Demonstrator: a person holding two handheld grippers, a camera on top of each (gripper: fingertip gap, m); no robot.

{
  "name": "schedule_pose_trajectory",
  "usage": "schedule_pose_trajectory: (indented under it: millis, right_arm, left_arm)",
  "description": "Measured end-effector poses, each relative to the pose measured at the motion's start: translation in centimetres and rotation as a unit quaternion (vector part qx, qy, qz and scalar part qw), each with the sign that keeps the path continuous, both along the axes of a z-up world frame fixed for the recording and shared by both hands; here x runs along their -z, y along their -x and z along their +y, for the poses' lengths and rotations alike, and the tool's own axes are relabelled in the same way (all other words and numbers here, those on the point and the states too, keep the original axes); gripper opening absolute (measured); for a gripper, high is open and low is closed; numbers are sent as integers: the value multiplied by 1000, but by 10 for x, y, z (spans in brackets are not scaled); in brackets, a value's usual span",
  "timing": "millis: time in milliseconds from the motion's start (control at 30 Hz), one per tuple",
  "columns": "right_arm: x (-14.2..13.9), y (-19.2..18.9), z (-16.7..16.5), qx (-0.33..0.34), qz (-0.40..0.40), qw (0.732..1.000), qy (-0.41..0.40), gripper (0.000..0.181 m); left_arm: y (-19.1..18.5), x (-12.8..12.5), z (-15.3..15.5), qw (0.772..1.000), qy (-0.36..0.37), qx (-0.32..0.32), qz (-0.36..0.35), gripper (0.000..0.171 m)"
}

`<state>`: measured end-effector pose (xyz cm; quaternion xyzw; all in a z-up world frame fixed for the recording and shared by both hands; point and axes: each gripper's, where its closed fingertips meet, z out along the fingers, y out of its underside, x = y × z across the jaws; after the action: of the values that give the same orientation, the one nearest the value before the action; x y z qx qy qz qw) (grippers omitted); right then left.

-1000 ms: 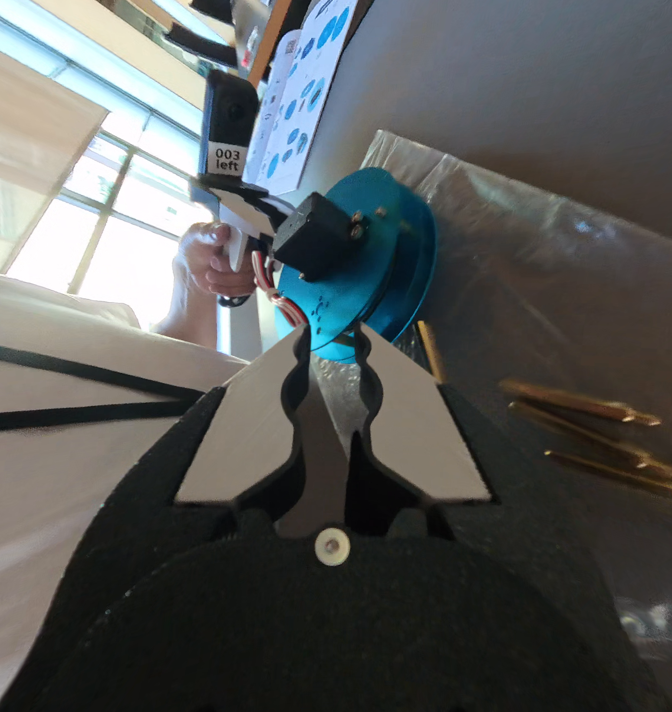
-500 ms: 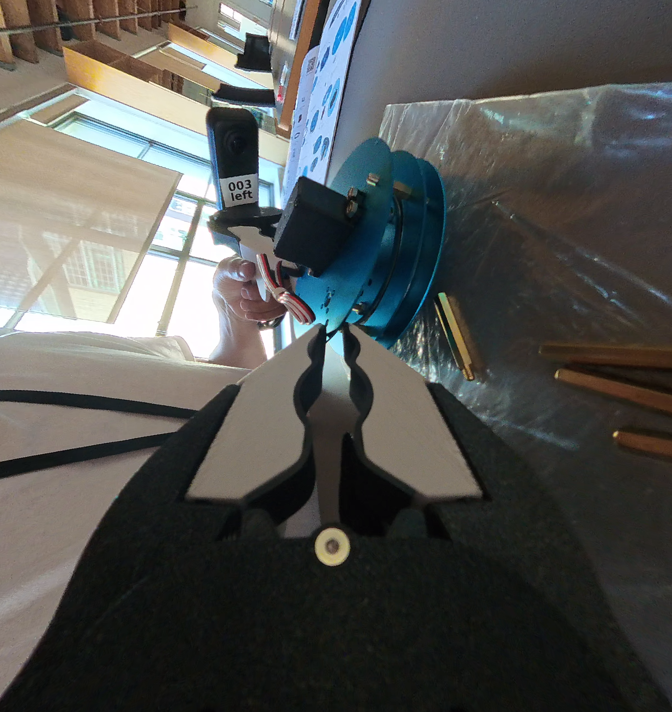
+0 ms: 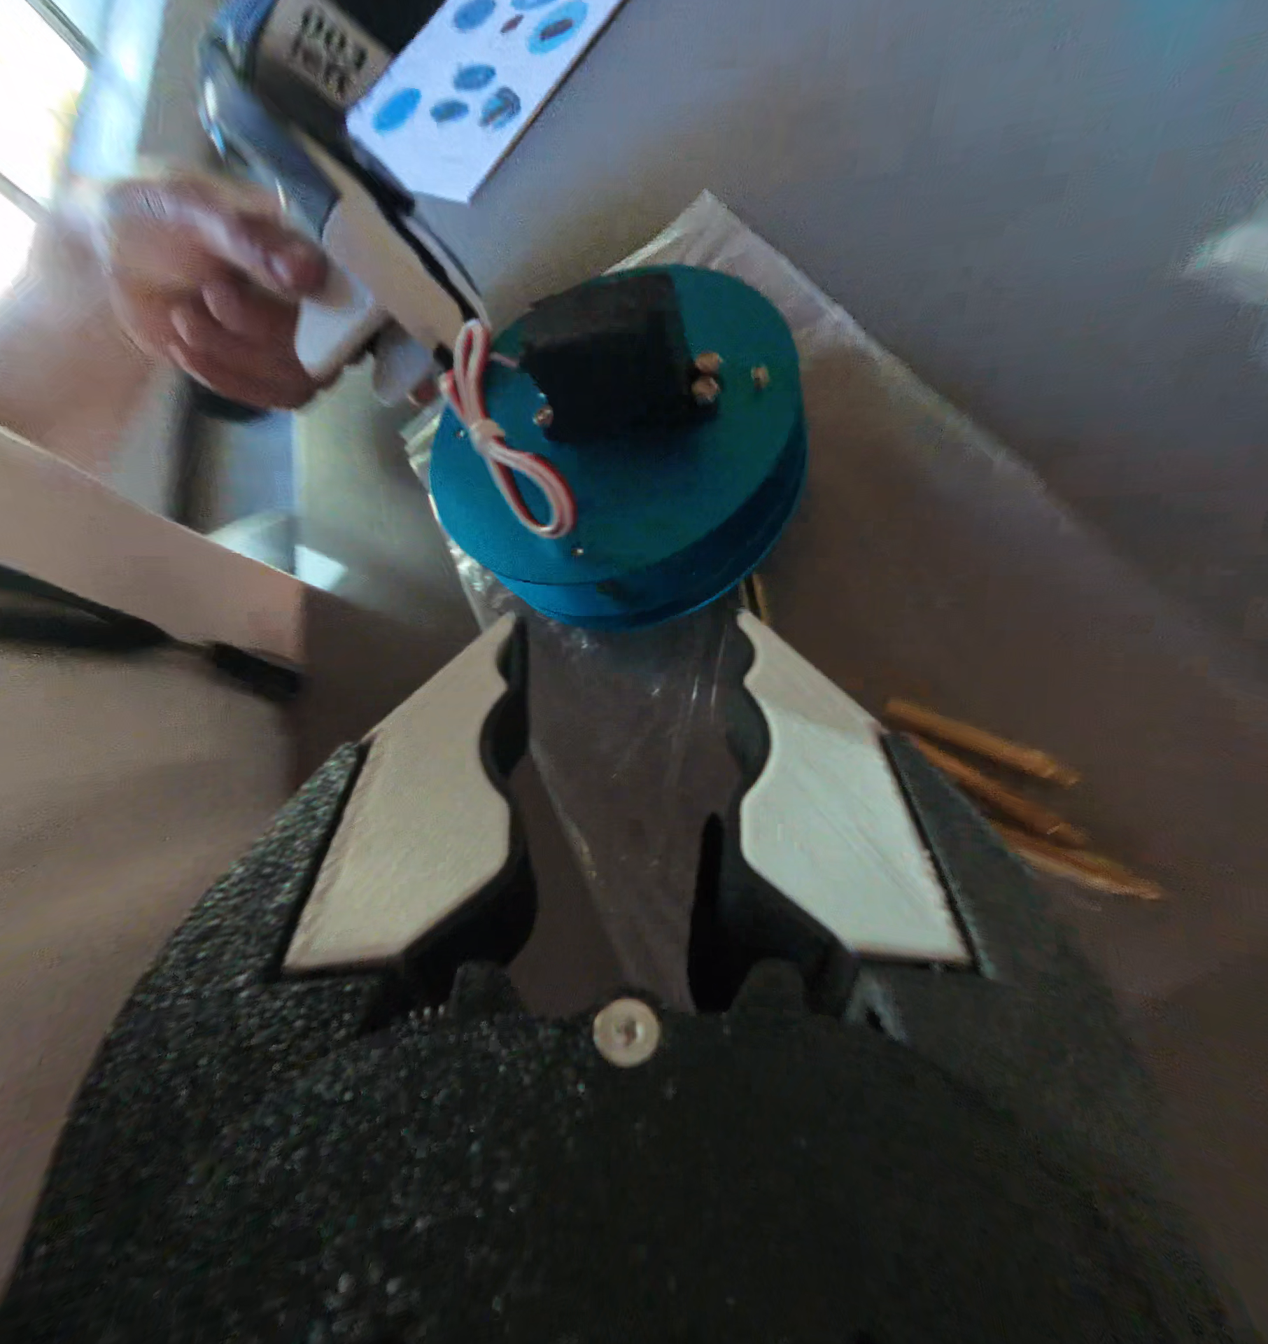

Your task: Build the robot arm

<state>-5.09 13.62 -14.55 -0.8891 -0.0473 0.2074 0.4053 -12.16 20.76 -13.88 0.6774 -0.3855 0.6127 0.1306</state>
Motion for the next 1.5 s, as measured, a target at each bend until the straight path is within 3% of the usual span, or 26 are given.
schedule_pose_trajectory:
  millis: [67, 200, 467, 600, 667, 967, 1067, 1200, 1333, 1400, 1500]
  right_arm:
    - [-3, 15, 2, -16, -84, 996, -31, 91]
    - [12, 22, 20, 2, -138, 989, -44, 116]
    - [0, 17, 50, 39, -173, 981, -77, 132]
    - [-17, 20, 63, 66, -151, 981, -103, 119]
    - [-9, 16, 64, 71, -172, 979, -84, 119]
    - [2, 18, 63, 66, -89, 992, -56, 117]
    - [-18, 14, 49, 60, -95, 991, -76, 102]
    - [-29, 17, 19, 61, 6, 996, -63, 83]
    - [-18, 18, 5, 79, -7, 995, -58, 85]
    - [-14, 19, 6, 78, -38, 994, -61, 75]
    - [-26, 22, 9, 72, -46, 992, -96, 48]
  left_arm:
    - [0, 0, 0, 1000, 0, 3, 0, 7]
    - [-1, 0, 0, 1000, -7, 13, -2, 7]
    - [-1, 0, 0, 1000, -23, 20, -6, 8]
    - [-2, 0, 0, 999, -27, 18, -8, 8]
    - [-2, 0, 0, 999, -28, 18, -9, 7]
    - [-2, -1, 0, 1000, -6, 19, -19, 7]
    - [-2, -2, -1, 1000, 3, 18, -19, 7]
    - [-1, -3, 4, 1000, -3, 23, -19, 12]
    - [-10, 0, 37, 991, -129, 8, -31, 36]
    - [-19, -6, 42, 971, -230, 23, -68, 51]
    - [-25, 3, 36, 939, -326, 78, -71, 51]
